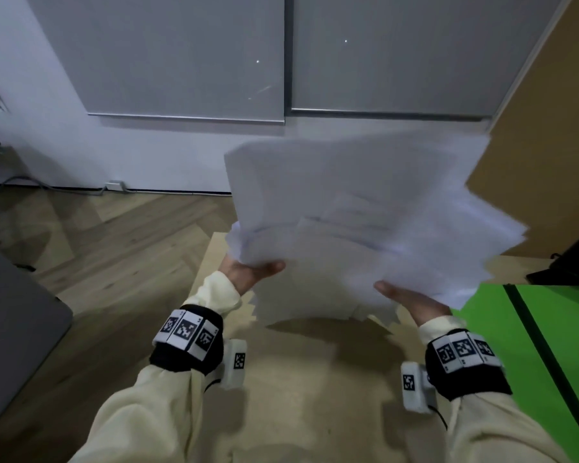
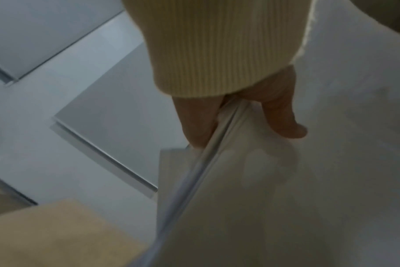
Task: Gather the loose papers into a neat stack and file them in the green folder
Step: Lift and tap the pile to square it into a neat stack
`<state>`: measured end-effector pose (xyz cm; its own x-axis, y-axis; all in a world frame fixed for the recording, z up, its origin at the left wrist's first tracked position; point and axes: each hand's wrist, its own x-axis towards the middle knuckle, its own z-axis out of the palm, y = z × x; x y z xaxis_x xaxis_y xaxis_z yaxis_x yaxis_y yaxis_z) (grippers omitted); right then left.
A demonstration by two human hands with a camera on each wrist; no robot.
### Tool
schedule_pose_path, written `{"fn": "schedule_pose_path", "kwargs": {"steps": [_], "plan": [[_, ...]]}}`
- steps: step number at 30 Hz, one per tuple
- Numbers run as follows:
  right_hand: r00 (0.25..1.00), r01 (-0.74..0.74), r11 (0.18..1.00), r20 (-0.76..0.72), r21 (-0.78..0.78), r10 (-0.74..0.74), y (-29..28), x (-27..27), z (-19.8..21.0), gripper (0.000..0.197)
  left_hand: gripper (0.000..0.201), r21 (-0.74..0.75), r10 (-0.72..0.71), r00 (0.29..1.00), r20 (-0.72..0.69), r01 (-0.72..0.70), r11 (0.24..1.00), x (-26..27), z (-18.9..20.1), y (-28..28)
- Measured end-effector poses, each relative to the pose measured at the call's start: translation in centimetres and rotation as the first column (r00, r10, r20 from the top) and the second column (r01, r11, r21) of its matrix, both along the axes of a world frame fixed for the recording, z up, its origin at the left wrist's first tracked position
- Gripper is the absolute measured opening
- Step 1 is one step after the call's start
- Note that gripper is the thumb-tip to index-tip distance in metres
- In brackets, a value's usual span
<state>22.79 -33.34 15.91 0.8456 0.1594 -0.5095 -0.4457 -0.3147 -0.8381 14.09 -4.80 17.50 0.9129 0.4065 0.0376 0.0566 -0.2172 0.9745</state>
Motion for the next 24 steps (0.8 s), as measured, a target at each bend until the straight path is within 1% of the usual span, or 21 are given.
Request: {"fn": "schedule_pose_path", "kwargs": {"steps": [1, 2, 3, 4, 5, 6, 7, 8, 9, 10, 11, 12, 13, 14, 15, 16, 17, 18, 20, 22, 24], "plan": [[1.000, -0.021, 1.000, -0.014, 0.016, 0.021, 0.2, -0.2, -0.5, 0.059, 0.076, 0.028, -0.005, 0.999, -0.034, 0.006, 1.000, -0.1, -0.5, -0.3], [1.000, -0.020, 0.999, 0.013, 0.042, 0.019, 0.6, -0.2, -0.9, 0.064, 0.084, 0.041, 0.001, 0.998, -0.056, 0.001, 0.999, -0.1, -1.1, -0.8], [0.998, 0.022, 0.997, 0.051, 0.074, -0.026, 1.1, -0.2, -1.0, 0.066, 0.088, 0.038, 0.011, 0.999, -0.051, -0.009, 0.999, 0.0, -1.4, -1.2], [0.992, 0.066, 0.992, 0.097, 0.109, -0.077, 1.5, -0.3, -0.7, 0.063, 0.088, 0.030, 0.028, 0.999, -0.030, -0.027, 0.999, 0.1, -1.5, -1.5], [0.984, 0.110, 0.989, 0.126, 0.100, -0.122, 1.5, -0.2, -0.5, 0.057, 0.087, 0.028, 0.046, 0.999, -0.010, -0.046, 0.999, 0.3, -1.4, -1.4], [0.972, 0.126, 0.989, 0.189, 0.083, -0.139, 1.4, -0.1, -0.2, 0.053, 0.083, 0.036, 0.054, 0.999, -0.010, -0.053, 0.998, 0.4, -1.2, -1.2], [0.968, 0.124, 0.990, 0.211, 0.069, -0.136, 0.8, 0.2, -0.2, 0.050, 0.078, 0.046, 0.049, 0.999, -0.016, -0.048, 0.998, 0.3, -0.9, -0.7], [0.978, 0.100, 0.993, 0.180, 0.058, -0.109, 0.4, 0.4, 0.1, 0.043, 0.071, 0.049, 0.035, 0.999, -0.020, -0.034, 0.998, 0.1, -0.6, -0.1], [0.992, 0.044, 0.998, 0.115, 0.033, -0.047, 0.1, 0.4, 0.5, 0.038, 0.064, 0.050, 0.012, 1.000, -0.019, -0.011, 0.999, -0.1, -0.4, 0.3], [0.996, -0.073, 0.996, 0.043, -0.041, 0.075, 0.0, 0.3, 0.7, 0.041, 0.060, 0.062, -0.013, 1.000, -0.024, 0.015, 0.998, -0.2, -0.1, 0.5], [0.980, -0.196, 0.974, -0.042, -0.111, 0.192, -0.1, 0.2, 1.1, 0.052, 0.056, 0.082, -0.053, 0.998, -0.041, 0.056, 0.995, -0.2, 0.1, 0.5], [0.964, -0.261, 0.950, -0.086, -0.171, 0.250, 0.0, 0.2, 1.2, 0.060, 0.052, 0.112, -0.083, 0.992, -0.091, 0.093, 0.989, -0.2, 0.2, 0.2], [0.964, -0.264, 0.948, -0.080, -0.178, 0.254, 0.2, 0.2, 1.5, 0.061, 0.050, 0.141, -0.104, 0.988, -0.118, 0.120, 0.983, 0.0, 0.3, -0.1], [0.975, -0.223, 0.963, -0.024, -0.152, 0.222, 0.5, 0.2, 1.9, 0.057, 0.053, 0.135, -0.086, 0.989, -0.121, 0.102, 0.986, 0.3, 0.0, 0.0], [0.983, -0.154, 0.984, 0.090, -0.093, 0.163, 0.5, 0.1, 1.9, 0.050, 0.054, 0.079, -0.041, 0.994, -0.101, 0.049, 0.996, 0.5, -0.2, 0.2], [0.975, -0.076, 0.997, 0.206, -0.023, 0.079, 0.5, 0.1, 2.0, 0.044, 0.052, 0.006, 0.020, 0.997, -0.069, -0.020, 1.000, 0.7, -0.3, 0.3], [0.962, -0.013, 0.998, 0.272, 0.065, -0.005, 0.7, -0.2, 2.3, 0.042, 0.051, -0.031, 0.068, 0.997, -0.043, -0.069, 0.997, 0.9, -0.6, 0.4], [0.948, 0.008, 0.997, 0.316, 0.080, -0.033, 0.8, -0.2, 2.0, 0.042, 0.051, -0.038, 0.089, 0.996, -0.025, -0.090, 0.995, 1.0, -0.7, 0.1], [0.935, 0.005, 1.000, 0.355, 0.025, -0.014, 1.7, -0.5, 1.2, 0.044, 0.044, -0.004, 0.096, 0.995, 0.019, -0.096, 0.995, 1.3, -0.8, -1.0], [0.922, 0.106, 0.992, 0.365, 0.074, -0.126, 2.8, -0.8, 1.5, 0.048, 0.039, 0.016, 0.109, 0.992, 0.062, -0.110, 0.994, 1.7, -1.0, -2.2], [0.904, 0.211, 0.963, 0.342, 0.166, -0.257, 3.1, -0.9, 2.6, 0.055, 0.035, -0.017, 0.147, 0.983, 0.112, -0.146, 0.989, 2.0, -0.2, -3.0]]}}
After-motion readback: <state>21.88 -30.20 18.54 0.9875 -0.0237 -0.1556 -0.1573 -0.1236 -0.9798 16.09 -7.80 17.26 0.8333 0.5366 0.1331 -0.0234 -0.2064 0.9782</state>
